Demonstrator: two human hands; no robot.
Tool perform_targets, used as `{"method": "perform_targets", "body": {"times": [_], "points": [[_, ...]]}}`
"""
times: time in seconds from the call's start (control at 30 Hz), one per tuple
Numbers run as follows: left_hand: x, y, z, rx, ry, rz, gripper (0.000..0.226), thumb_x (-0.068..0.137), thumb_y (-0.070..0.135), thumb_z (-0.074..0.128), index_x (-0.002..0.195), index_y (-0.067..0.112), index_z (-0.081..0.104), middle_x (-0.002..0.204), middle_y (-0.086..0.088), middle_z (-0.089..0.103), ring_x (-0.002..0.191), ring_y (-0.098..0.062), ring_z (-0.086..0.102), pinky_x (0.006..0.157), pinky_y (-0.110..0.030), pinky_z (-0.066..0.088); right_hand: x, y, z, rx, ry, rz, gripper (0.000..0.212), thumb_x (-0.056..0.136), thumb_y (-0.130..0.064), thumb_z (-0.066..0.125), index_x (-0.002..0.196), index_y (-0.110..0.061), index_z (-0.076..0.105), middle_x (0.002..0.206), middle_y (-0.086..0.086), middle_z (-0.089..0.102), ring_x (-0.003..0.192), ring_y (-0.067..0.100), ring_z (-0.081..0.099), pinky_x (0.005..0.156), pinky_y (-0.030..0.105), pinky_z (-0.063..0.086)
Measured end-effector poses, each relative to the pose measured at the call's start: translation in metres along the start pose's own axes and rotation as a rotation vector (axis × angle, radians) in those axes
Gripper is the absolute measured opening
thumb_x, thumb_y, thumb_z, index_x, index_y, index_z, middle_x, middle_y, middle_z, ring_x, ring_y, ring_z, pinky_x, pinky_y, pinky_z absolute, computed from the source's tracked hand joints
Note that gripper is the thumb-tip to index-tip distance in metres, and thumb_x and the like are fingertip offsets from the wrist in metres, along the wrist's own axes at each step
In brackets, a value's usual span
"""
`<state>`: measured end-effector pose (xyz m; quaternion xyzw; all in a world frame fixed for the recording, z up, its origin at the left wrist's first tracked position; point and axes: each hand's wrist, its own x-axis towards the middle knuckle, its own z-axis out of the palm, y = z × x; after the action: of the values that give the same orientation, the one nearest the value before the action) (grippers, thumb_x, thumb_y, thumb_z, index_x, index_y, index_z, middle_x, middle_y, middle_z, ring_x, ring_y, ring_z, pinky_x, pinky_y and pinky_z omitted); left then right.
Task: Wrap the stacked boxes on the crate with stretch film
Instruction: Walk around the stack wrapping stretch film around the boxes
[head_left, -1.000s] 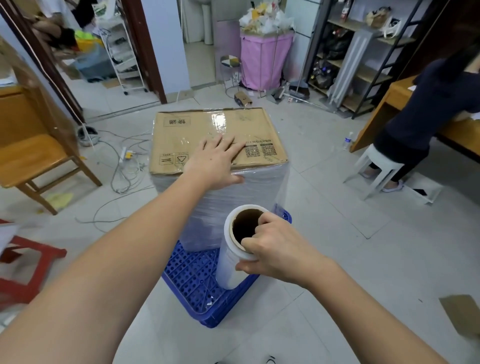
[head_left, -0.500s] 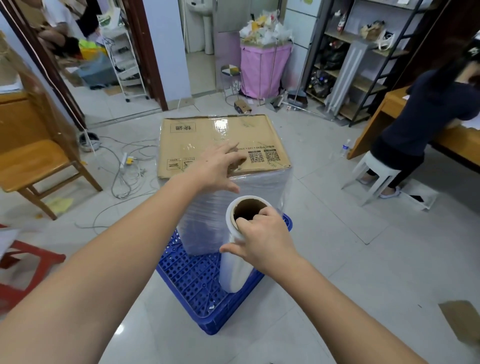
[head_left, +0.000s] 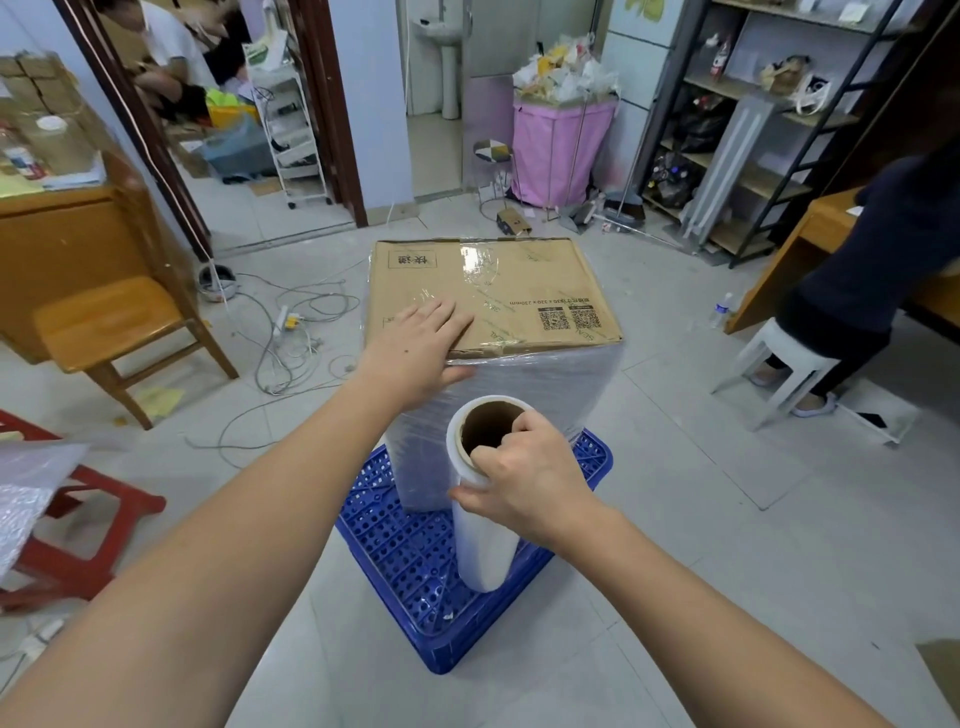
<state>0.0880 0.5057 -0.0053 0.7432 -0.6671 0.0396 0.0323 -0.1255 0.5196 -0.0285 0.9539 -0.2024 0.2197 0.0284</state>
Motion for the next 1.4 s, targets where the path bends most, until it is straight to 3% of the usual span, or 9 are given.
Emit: {"method": "perform_targets", "body": {"times": [0.33,0.57,0.87,1.03,1.17,1.23,1.3,1.4], "points": [[0.002,-0.021,0.0,-0.099,0.048,0.011,0.081,0.093,0.061,0.063,0.16,0.025,0.034,0.169,-0.003,0.029,0.157,-0.019,0.022,0.128,-0.037,0.012,0.012,-0.012,-0.001,0.079,-0.038,-0.24,0.043,0.082,-0.052,0.064,0.06,-0.015,0.065,0.05,-0.003,0.059,0.053,0.021,0.052,0.085,0.03,0.039],[-0.003,-0.025,0.005,-0.112,0.043,0.011,0.082,0.093,0.062,0.063,0.16,0.025,0.034,0.169,-0.003,0.028,0.157,-0.019,0.02,0.129,-0.038,0.013,0.033,-0.023,0.008,0.134,-0.06,-0.335,0.043,0.077,-0.051,0.075,0.057,-0.016,0.057,0.048,-0.003,0.056,0.053,0.021,0.051,0.088,0.033,0.041],[-0.009,-0.022,0.001,-0.166,0.033,-0.016,0.085,0.089,0.06,0.07,0.16,0.027,0.036,0.169,-0.001,0.029,0.157,-0.018,0.022,0.129,-0.038,0.012,0.043,-0.021,0.009,0.006,-0.113,-0.321,0.048,0.079,-0.063,0.066,0.06,-0.022,0.05,0.052,-0.005,0.056,0.057,0.021,0.052,0.084,0.035,0.042],[-0.008,-0.026,-0.01,-0.169,-0.014,0.022,0.09,0.086,0.055,0.076,0.161,0.025,0.035,0.169,-0.003,0.027,0.157,-0.022,0.022,0.126,-0.037,0.012,0.033,-0.009,0.001,0.02,-0.122,-0.24,0.053,0.077,-0.061,0.066,0.06,-0.022,0.035,0.047,-0.008,0.035,0.05,0.021,0.044,0.084,0.034,0.042],[-0.009,-0.038,-0.01,-0.037,-0.073,-0.052,0.099,0.083,0.071,0.069,0.163,0.037,0.021,0.172,0.0,0.016,0.158,-0.027,0.012,0.126,-0.057,0.009,0.017,0.001,-0.003,-0.007,-0.139,-0.228,0.05,0.08,-0.061,0.063,0.063,-0.022,0.037,0.05,-0.01,0.036,0.052,0.019,0.042,0.088,0.033,0.041],[-0.014,-0.039,-0.006,-0.038,-0.074,-0.138,0.101,0.081,0.08,0.061,0.162,0.041,0.015,0.173,0.004,0.009,0.159,-0.026,0.006,0.123,-0.065,0.014,0.014,0.002,-0.003,-0.018,-0.146,-0.221,0.049,0.081,-0.063,0.06,0.065,-0.022,0.038,0.052,-0.01,0.038,0.053,0.018,0.042,0.09,0.032,0.039],[-0.019,-0.037,-0.003,-0.07,-0.07,-0.153,0.1,0.082,0.079,0.061,0.162,0.042,0.014,0.173,0.006,0.007,0.159,-0.025,0.003,0.121,-0.062,0.026,0.014,0.002,-0.005,-0.013,-0.149,-0.201,0.049,0.081,-0.064,0.059,0.065,-0.022,0.039,0.052,-0.009,0.037,0.055,0.018,0.04,0.091,0.032,0.037],[-0.024,-0.034,-0.005,-0.098,-0.071,-0.174,0.1,0.083,0.075,0.065,0.163,0.041,0.014,0.173,0.008,0.006,0.159,-0.023,0.001,0.119,-0.058,0.031,0.014,0.001,-0.007,0.005,-0.177,-0.193,0.048,0.081,-0.064,0.058,0.065,-0.023,0.04,0.053,-0.009,0.039,0.057,0.017,0.04,0.092,0.032,0.036]]}}
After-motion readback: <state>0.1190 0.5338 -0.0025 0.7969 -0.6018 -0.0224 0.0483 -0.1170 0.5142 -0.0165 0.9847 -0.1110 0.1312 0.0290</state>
